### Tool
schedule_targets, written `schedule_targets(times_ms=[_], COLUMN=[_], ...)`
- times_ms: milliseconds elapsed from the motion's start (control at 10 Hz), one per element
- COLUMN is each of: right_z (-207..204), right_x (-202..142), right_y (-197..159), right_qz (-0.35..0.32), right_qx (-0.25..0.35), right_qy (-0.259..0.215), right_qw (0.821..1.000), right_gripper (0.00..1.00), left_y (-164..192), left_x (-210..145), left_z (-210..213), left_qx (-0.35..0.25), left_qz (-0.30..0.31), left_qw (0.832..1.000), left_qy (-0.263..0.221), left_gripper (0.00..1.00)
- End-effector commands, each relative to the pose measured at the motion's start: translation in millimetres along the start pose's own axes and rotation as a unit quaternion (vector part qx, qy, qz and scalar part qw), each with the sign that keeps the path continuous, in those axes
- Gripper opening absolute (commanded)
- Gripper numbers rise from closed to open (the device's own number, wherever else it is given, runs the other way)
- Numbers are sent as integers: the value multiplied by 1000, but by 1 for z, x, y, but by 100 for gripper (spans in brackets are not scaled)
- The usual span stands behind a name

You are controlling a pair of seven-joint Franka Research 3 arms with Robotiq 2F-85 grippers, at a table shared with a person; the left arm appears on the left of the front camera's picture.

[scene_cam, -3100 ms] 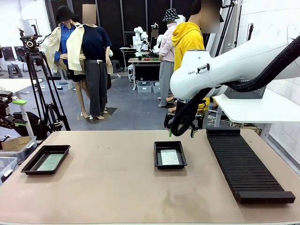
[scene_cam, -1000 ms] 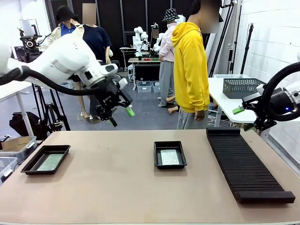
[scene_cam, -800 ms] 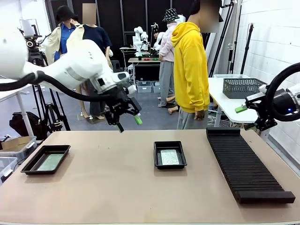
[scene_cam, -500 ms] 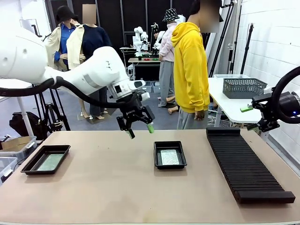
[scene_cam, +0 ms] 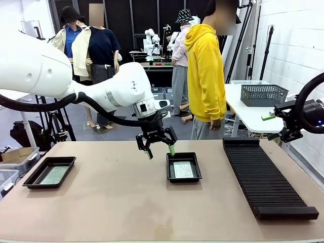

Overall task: Inspect and transfer BCBs to ESD trays.
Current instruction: Pick up the ESD tray and place it on the left side of the table.

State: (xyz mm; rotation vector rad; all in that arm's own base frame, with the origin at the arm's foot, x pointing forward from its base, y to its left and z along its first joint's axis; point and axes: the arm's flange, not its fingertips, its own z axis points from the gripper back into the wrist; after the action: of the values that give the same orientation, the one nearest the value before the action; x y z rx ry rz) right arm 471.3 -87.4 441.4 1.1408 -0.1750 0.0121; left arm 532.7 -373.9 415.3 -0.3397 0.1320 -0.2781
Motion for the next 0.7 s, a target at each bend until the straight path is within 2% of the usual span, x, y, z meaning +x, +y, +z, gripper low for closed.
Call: schedule_targets(times_ms=[0, 300, 600], right_z=[-2, -2, -2], right_x=[-3, -3, -3], right_y=[2, 2, 2], right_qz=[-2, -2, -2], right_qx=[-7, -7, -7], right_qy=[-4, -4, -4], right_qw=[1000, 1000, 1000], right_gripper=[100, 100, 100], left_y=[-6, 3, 8], left_x=[12, 26, 36], left_z=[-13, -35, -55], left_qx=[15, 33, 51], left_qz=[58, 83, 99], left_qw=[997, 989, 983], left_qy=[-58, -120, -148], left_gripper=[100, 100, 100])
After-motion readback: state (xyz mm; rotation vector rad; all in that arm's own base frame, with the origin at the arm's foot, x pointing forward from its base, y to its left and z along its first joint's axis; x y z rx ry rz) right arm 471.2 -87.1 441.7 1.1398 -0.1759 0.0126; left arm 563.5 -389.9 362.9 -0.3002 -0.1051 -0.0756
